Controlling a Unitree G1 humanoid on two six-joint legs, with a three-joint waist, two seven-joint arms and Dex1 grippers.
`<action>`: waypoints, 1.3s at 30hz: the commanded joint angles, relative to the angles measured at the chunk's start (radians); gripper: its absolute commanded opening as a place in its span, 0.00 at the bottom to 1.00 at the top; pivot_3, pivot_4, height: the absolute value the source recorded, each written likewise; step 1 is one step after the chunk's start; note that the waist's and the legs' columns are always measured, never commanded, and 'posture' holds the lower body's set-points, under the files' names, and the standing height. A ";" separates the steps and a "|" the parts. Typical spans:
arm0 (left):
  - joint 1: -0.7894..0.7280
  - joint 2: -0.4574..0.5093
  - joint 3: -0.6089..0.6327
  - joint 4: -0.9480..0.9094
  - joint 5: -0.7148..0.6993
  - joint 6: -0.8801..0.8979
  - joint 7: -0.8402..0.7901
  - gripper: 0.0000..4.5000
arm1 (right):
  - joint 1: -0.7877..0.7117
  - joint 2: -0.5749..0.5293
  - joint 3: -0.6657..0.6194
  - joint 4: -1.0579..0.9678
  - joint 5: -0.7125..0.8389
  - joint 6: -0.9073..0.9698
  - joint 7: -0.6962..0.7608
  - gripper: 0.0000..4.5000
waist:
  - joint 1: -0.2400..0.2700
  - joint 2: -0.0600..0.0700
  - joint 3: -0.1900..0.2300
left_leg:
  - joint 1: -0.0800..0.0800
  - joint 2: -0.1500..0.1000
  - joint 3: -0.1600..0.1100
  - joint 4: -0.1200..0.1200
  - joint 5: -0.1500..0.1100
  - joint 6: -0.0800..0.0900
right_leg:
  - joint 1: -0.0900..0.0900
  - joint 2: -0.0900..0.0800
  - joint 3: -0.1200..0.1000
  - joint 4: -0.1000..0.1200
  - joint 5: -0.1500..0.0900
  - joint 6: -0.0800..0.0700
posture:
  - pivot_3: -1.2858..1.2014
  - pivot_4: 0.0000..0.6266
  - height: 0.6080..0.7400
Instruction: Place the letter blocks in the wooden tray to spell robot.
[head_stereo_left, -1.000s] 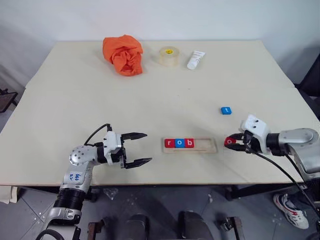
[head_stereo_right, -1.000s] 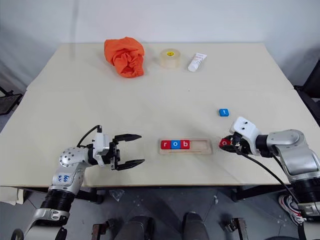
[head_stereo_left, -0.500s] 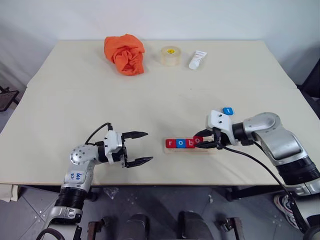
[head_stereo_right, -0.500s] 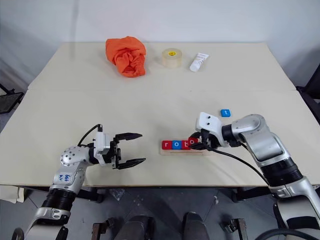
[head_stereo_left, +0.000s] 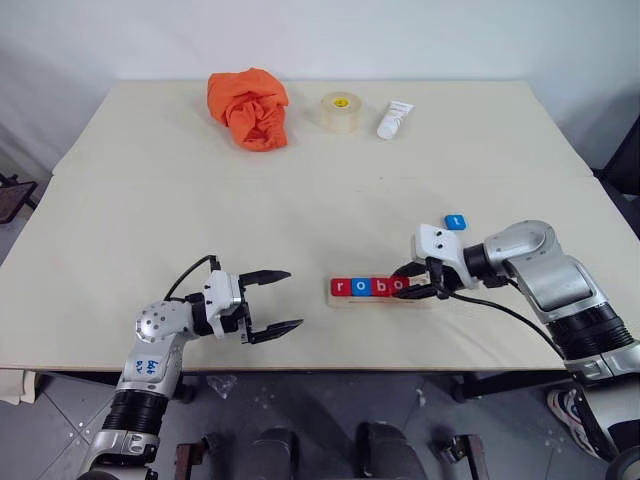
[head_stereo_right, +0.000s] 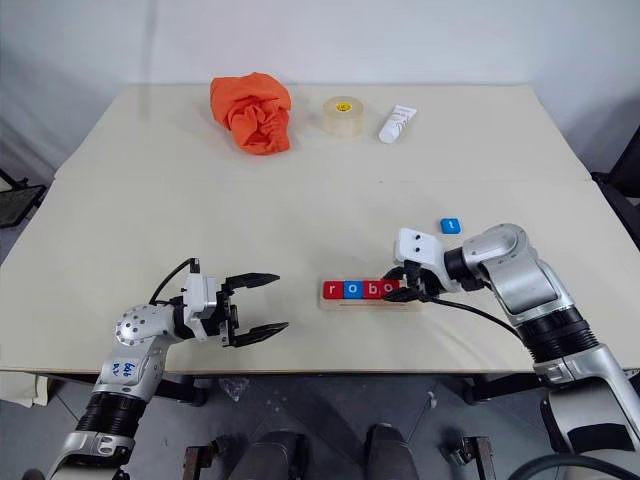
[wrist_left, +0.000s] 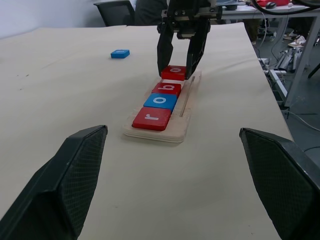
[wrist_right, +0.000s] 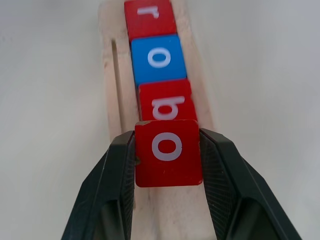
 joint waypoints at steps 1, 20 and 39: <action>-0.002 0.008 0.011 -0.035 -0.013 -0.004 0.005 1.00 | -0.027 0.000 -0.004 0.012 -0.012 -0.030 0.016 0.32 | 0.000 0.000 0.000 | 0.000 0.000 0.000 0.000 0.000 0.000 | 0.000 0.000 0.000 0.000 0.000 0.000 | 0.52 0.24 1.00; -0.011 0.008 0.012 -0.029 -0.010 -0.002 0.012 1.00 | -0.032 0.001 -0.058 0.013 -0.007 -0.008 0.037 1.00 | 0.000 0.000 0.000 | 0.000 0.000 0.000 0.000 0.000 0.000 | 0.000 0.000 0.000 0.000 0.000 0.000 | 0.52 0.24 1.00; -0.030 0.006 0.002 -0.031 -0.009 0.013 0.019 1.00 | 0.049 -0.010 -0.086 0.022 -0.013 -0.003 -0.018 0.00 | -0.001 0.000 0.000 | 0.000 0.000 0.000 0.000 0.000 0.000 | 0.000 0.000 0.000 0.000 0.000 0.000 | 0.52 0.24 1.00</action>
